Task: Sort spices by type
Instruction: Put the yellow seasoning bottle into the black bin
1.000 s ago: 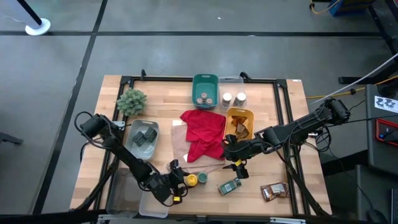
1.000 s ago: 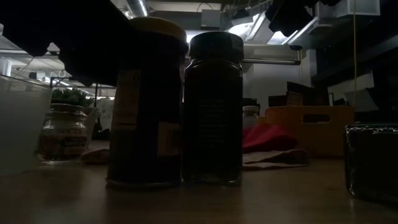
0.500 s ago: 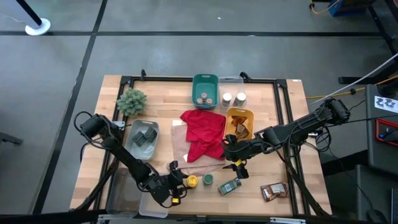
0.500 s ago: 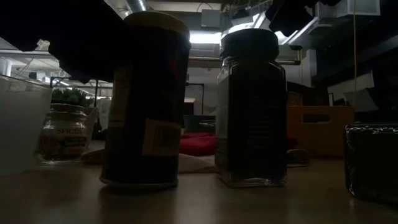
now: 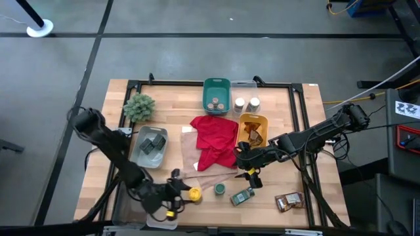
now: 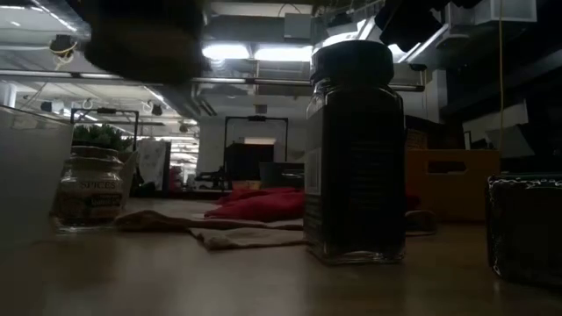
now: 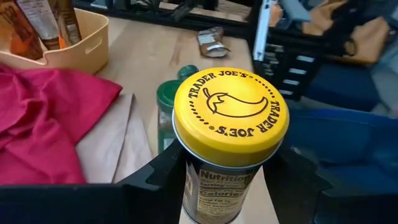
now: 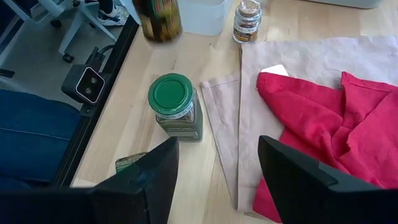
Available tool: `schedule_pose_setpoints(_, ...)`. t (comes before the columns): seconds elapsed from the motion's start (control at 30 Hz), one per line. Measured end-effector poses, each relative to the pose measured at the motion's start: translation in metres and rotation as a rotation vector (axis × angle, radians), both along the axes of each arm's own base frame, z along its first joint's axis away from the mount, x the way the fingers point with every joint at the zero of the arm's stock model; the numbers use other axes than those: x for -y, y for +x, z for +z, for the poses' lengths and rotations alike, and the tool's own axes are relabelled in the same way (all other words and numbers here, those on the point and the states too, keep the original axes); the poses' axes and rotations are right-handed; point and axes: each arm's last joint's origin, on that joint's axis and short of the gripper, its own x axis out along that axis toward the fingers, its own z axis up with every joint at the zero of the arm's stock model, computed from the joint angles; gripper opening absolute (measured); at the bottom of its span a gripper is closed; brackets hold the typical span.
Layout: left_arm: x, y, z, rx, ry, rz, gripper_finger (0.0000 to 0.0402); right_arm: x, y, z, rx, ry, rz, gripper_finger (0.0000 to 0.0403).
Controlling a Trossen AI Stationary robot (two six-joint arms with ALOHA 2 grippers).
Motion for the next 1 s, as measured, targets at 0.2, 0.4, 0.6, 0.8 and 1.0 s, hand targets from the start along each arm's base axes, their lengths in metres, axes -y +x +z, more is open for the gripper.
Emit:
schedule_pose_setpoints(0.2, -0.004, -0.042, 0.032, -0.049, -0.073, -0.034, 0.0170, 0.000, 0.000, 0.000, 0.000, 0.000, 0.000, 0.0221)
schedule_pose_setpoints(0.4, -0.010, -0.082, 0.045, -0.145, -0.162, -0.028, 0.0170, 0.000, 0.000, 0.000, 0.000, 0.000, 0.000, 0.0221)
schedule_pose_setpoints(0.6, -0.010, -0.111, 0.037, -0.248, -0.246, 0.069, 0.0170, 0.000, 0.000, 0.000, 0.000, 0.000, 0.000, 0.0221)
schedule_pose_setpoints(0.8, -0.006, -0.138, 0.033, -0.225, -0.286, 0.124, 0.0170, 0.000, 0.000, 0.000, 0.000, 0.000, -0.001, 0.0221)
schedule_pose_setpoints(1.0, -0.006, -0.159, 0.030, -0.231, -0.354, 0.180, 0.0170, 0.000, 0.000, 0.000, 0.001, 0.000, 0.000, 0.0221)
